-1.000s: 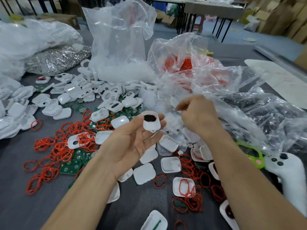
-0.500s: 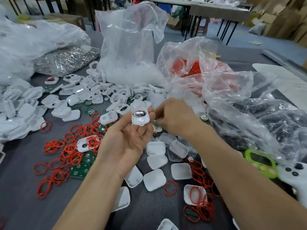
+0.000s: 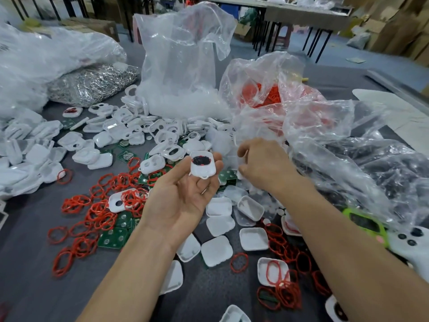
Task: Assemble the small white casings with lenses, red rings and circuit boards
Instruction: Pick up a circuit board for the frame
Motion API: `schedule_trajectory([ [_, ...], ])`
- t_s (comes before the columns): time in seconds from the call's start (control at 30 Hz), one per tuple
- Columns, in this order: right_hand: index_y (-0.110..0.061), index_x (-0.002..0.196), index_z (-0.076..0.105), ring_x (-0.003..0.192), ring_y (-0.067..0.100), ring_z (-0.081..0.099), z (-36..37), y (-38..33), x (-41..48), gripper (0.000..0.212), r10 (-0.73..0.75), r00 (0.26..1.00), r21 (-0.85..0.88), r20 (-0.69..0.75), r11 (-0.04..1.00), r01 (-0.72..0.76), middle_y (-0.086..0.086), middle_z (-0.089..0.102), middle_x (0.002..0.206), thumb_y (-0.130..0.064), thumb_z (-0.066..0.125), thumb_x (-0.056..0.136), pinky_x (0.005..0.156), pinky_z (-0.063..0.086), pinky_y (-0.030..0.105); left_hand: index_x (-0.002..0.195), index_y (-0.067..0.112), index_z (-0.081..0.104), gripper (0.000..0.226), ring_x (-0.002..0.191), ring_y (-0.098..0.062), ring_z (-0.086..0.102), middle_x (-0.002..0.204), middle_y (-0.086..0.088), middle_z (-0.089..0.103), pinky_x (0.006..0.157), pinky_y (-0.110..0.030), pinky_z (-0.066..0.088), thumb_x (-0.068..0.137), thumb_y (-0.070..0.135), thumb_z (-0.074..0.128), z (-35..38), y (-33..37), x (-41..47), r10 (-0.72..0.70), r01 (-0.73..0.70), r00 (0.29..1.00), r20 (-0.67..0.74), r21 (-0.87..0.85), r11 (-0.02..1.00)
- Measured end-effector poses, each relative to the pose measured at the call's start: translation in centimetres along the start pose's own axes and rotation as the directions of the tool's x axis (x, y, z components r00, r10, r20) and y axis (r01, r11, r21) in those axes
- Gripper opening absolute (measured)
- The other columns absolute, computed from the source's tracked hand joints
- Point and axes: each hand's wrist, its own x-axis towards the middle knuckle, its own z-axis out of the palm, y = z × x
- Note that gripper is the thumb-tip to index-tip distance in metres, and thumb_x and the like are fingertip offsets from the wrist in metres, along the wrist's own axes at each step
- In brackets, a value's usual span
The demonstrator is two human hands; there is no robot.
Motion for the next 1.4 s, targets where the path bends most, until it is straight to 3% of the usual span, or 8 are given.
schedule_trajectory([
  [0.1, -0.023, 0.079, 0.075, 0.079, 0.020, 0.068, 0.4, 0.4, -0.4, 0.021, 0.028, 0.998, 0.075, -0.047, 0.997, -0.024, -0.001, 0.073, 0.080, -0.006, 0.065, 0.087, 0.070, 0.054, 0.029, 0.137, -0.005, 0.055, 0.052, 0.094, -0.022, 0.075, 0.124, -0.018, 0.071, 0.076, -0.027, 0.061, 0.094, 0.023, 0.056, 0.0, -0.1, 0.0, -0.018, 0.018, 1.000, 0.000, 0.009, 1.000],
  [0.43, -0.026, 0.077, 0.072, 0.077, 0.018, 0.069, 1.3, -0.2, -0.7, 0.010, 0.201, 0.975, 0.220, -0.090, 0.959, -0.177, -0.007, 0.072, 0.075, -0.025, 0.073, 0.087, 0.068, 0.052, 0.031, 0.135, -0.003, 0.055, 0.049, 0.098, -0.025, 0.074, 0.126, -0.021, 0.070, 0.079, -0.028, 0.061, 0.093, 0.022, 0.057, 0.0, -0.5, -0.3, -0.028, 0.027, 1.000, 0.011, 0.033, 0.999],
  [0.6, -0.031, 0.065, 0.072, 0.063, 0.005, 0.066, -1.5, 0.5, -1.9, 0.023, 0.281, 0.916, 0.346, -0.287, 0.922, -0.175, -0.017, 0.069, 0.062, -0.027, 0.072, 0.088, 0.063, 0.057, 0.028, 0.134, -0.001, 0.057, 0.047, 0.106, -0.025, 0.074, 0.126, -0.017, 0.071, 0.078, -0.030, 0.062, 0.093, 0.022, 0.058, -0.1, -0.8, 0.0, -0.021, 0.019, 1.000, 0.016, 0.113, 0.993],
  [0.67, -0.031, 0.064, 0.071, 0.057, 0.001, 0.064, -2.9, 0.6, -3.1, 0.026, 0.341, 0.885, 0.573, -0.317, 0.812, -0.108, -0.016, 0.070, 0.061, -0.023, 0.075, 0.088, 0.058, 0.051, 0.024, 0.134, 0.004, 0.057, 0.044, 0.109, -0.027, 0.073, 0.123, -0.017, 0.073, 0.087, -0.035, 0.062, 0.091, 0.016, 0.060, -0.1, -1.2, 0.2, -0.009, 0.006, 1.000, 0.020, 0.125, 0.992],
  [0.77, -0.020, 0.068, 0.073, 0.049, 0.005, 0.050, -4.2, 0.4, -5.9, 0.024, 0.375, 0.919, 0.895, -0.124, 0.442, -0.060, -0.005, 0.069, 0.062, -0.011, 0.073, 0.090, 0.051, 0.042, 0.016, 0.130, 0.012, 0.058, 0.042, 0.113, -0.029, 0.071, 0.123, -0.016, 0.072, 0.098, -0.040, 0.057, 0.089, 0.007, 0.062, 0.1, -1.7, 0.3, -0.023, 0.010, 0.997, 0.075, 0.172, 0.985],
  [0.93, -0.019, 0.058, 0.075, 0.061, 0.017, 0.043, -2.3, -0.4, -9.1, 0.036, 0.306, 0.935, 0.958, 0.179, 0.161, -0.236, 0.005, 0.063, 0.062, -0.004, 0.070, 0.090, 0.057, 0.038, 0.025, 0.130, 0.008, 0.061, 0.042, 0.116, -0.031, 0.067, 0.129, -0.017, 0.068, 0.099, -0.041, 0.057, 0.089, -0.002, 0.061, 0.3, -2.4, 0.1, -0.037, -0.010, 0.985, 0.166, 0.277, 0.961],
  [1.13, -0.016, 0.056, 0.069, 0.044, 0.003, 0.042, -0.7, -0.1, -9.7, 0.034, 0.289, 0.952, 0.905, 0.104, 0.370, -0.211, -0.002, 0.055, 0.053, -0.006, 0.071, 0.089, 0.047, 0.037, 0.014, 0.125, 0.009, 0.062, 0.041, 0.119, -0.030, 0.067, 0.133, -0.015, 0.067, 0.100, -0.043, 0.057, 0.087, -0.006, 0.064, 0.1, -2.6, -0.1, -0.048, -0.043, 0.967, 0.248, 0.348, 0.936],
  [1.4, -0.031, 0.072, 0.075, 0.053, 0.006, 0.056, -0.5, 0.1, -10.1, 0.011, 0.309, 0.948, 0.751, -0.078, 0.644, -0.148, -0.008, 0.066, 0.057, -0.040, 0.068, 0.072, 0.060, 0.052, 0.035, 0.128, 0.009, 0.063, 0.040, 0.120, -0.029, 0.067, 0.138, -0.016, 0.065, 0.095, -0.040, 0.057, 0.090, -0.002, 0.060, -0.3, -2.5, 0.2, -0.090, -0.025, 0.955, 0.284, 0.375, 0.927],
])
